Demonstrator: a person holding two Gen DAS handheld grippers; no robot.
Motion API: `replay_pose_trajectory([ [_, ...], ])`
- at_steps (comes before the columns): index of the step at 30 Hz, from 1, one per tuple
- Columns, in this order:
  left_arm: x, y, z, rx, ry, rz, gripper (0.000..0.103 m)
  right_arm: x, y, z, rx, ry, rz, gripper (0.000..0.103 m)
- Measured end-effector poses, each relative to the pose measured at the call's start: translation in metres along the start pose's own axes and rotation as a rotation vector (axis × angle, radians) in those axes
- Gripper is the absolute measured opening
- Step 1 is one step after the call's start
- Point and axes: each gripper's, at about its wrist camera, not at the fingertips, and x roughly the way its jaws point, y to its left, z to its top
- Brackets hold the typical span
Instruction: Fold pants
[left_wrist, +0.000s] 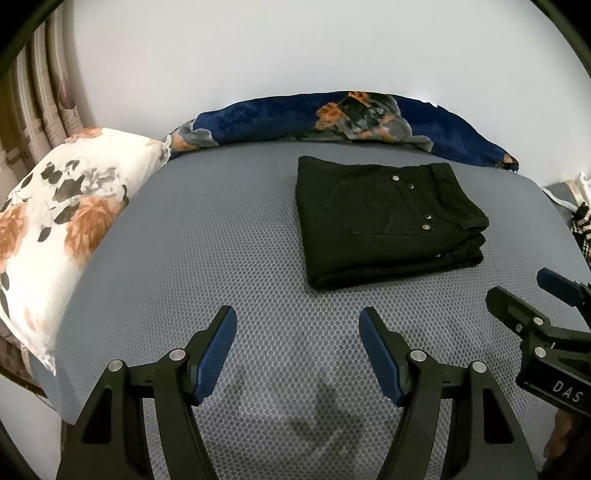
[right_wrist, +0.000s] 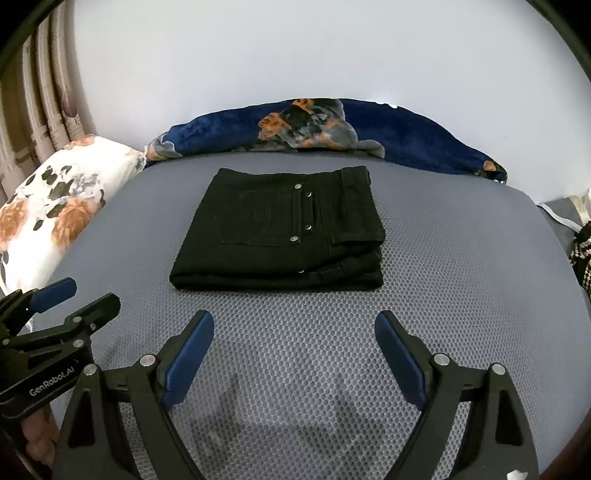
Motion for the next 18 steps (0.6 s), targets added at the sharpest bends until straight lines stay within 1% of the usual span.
replay_pose_trajectory([
  [18,0.0,0.0014,-0.0001,0.0,0.003,-0.001,0.069,0.0054,0.0006,-0.001,0.001,0.018,0.0,0.087],
])
